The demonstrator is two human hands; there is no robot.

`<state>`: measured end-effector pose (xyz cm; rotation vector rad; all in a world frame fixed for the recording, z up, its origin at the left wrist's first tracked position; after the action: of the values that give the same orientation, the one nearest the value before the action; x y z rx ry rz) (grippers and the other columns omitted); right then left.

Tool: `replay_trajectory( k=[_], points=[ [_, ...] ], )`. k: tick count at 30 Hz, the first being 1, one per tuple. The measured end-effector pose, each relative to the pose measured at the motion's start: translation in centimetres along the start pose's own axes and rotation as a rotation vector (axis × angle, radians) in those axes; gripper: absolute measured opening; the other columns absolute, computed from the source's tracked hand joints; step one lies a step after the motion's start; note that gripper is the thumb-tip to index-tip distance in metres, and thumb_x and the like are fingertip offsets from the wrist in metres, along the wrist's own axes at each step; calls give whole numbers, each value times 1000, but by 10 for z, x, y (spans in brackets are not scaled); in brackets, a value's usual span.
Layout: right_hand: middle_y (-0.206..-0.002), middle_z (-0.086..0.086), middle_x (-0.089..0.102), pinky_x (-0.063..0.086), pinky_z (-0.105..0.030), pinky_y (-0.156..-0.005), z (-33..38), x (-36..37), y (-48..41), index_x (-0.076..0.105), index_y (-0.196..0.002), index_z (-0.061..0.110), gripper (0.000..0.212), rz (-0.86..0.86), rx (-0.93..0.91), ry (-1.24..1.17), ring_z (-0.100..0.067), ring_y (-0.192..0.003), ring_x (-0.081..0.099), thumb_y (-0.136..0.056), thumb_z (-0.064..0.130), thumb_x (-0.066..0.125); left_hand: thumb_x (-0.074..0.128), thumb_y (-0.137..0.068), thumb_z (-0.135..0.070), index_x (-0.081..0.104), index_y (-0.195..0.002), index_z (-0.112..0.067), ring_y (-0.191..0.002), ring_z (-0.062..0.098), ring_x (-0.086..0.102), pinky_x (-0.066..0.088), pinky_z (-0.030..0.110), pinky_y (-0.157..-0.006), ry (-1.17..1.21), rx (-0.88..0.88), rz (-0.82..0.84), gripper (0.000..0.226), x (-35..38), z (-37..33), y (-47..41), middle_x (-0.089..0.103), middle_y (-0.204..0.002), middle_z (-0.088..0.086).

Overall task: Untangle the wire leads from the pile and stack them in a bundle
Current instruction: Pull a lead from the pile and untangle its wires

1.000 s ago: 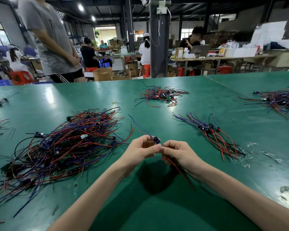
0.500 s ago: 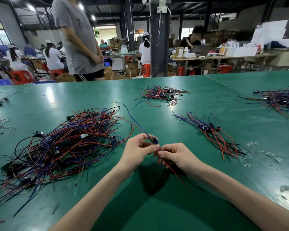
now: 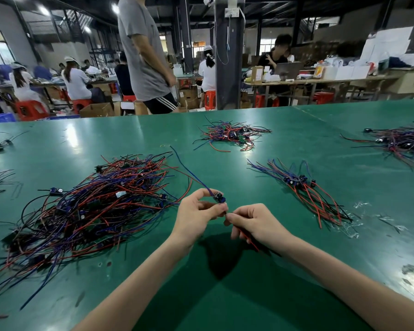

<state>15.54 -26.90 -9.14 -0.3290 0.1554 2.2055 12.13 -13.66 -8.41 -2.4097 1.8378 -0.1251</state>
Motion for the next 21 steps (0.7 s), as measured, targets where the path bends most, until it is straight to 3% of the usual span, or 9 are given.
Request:
replay_trajectory(
  k=[7,14,21],
  points=[
    [-58,3,66,38,-16,-42,-1,2,-1,62,-78,9,17,33,23,-26,-2,-45,50,-93,6,55,67,-81,6,61,-95,-5,-58,13,64,55,20,-62,216,-85,-52,19,-2,2,1,68,-72,13],
    [-48,0,61,31,-16,-35,-7,-7,-1,63,-67,13,25,-23,63,58,-6,-35,39,-91,23,62,65,-82,5,59,-93,-7,-59,13,66,55,20,-63,267,-119,-2,17,1,-1,0,67,-75,15],
    [-56,3,66,41,-17,-46,3,4,2,60,-78,11,15,93,-24,3,-4,-45,48,-92,5,58,64,-81,7,58,-95,-5,-61,13,67,57,22,-65,312,-108,-62,20,-13,-4,-7,69,-69,7]
  ],
)
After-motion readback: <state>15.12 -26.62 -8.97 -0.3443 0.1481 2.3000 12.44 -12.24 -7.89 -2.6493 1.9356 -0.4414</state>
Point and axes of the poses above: each hand's wrist, its own y-axis away from the middle knuckle, its own x-axis out of the palm, z = x × y, the point moved 6 cm from there along -y, towards the middle knuckle
